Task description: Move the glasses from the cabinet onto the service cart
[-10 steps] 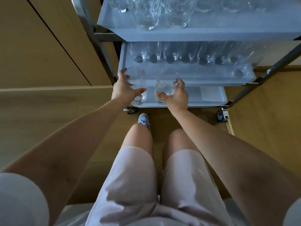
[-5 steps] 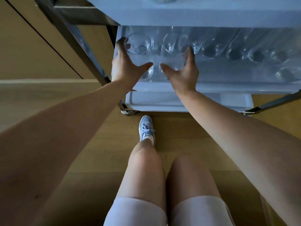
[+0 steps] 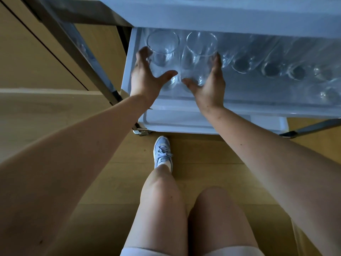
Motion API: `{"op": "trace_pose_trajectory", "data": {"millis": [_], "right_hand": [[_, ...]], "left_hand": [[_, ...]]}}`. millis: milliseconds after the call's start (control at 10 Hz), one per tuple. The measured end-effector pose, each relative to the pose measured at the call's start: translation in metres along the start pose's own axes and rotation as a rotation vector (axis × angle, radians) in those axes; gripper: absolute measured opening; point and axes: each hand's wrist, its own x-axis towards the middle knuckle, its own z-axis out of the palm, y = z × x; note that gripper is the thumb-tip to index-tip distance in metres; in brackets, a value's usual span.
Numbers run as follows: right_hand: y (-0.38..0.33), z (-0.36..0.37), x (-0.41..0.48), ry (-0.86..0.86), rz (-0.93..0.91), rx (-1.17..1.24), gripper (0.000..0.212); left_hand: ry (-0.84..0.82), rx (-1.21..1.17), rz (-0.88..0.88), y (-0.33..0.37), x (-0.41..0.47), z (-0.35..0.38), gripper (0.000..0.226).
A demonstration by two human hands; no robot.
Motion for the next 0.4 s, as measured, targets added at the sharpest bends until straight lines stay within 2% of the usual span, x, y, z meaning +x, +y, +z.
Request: {"op": "trace_pose_trajectory", "data": {"millis": [200, 300, 400], "right_hand": [[-0.003, -0.005, -0.022, -0.100, 0.120, -0.093, 0.108], [-0.008, -0.011, -0.036, -0.163, 0.193, -0.098, 0.098], [-0.022, -0.030, -0.054, -0.297, 0.261, -0.172, 0.087]], "left_hand": [[-0.118, 0.144, -0.097, 0.008, -0.011, -0.009, 0.112], [-0.175, 0.213, -0.110, 0.010, -0.029, -0.018, 0.114], [-0.281, 0.274, -0.204, 0.023, -0.054, -0.033, 0.120]]}}
